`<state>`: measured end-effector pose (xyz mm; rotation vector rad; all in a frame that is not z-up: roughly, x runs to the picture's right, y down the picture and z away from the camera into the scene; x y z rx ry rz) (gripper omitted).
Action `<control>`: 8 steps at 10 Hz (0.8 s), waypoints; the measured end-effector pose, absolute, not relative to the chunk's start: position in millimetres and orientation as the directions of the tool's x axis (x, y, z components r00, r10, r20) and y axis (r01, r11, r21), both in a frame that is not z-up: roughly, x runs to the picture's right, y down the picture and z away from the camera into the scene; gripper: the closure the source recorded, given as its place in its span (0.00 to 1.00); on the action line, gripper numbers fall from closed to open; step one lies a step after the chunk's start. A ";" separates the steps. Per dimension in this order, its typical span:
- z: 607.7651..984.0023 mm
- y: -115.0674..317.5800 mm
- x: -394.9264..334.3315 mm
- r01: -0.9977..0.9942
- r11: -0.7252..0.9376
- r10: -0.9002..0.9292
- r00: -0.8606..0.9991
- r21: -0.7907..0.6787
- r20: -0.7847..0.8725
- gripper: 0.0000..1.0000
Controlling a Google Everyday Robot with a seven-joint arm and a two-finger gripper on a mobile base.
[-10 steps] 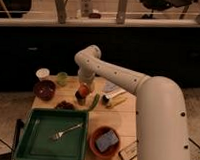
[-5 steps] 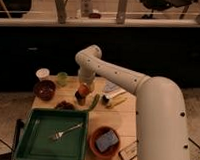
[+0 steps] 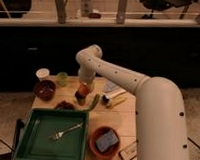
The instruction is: Place apple in metal cup
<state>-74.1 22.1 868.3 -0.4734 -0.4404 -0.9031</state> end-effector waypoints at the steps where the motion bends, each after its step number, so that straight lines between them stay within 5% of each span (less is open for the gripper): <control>1: 869.0 21.3 -74.3 0.821 0.534 -0.631 0.546 -0.203 0.551 1.00; 8: 871.0 19.8 -75.2 0.816 0.541 -0.613 0.549 -0.204 0.569 1.00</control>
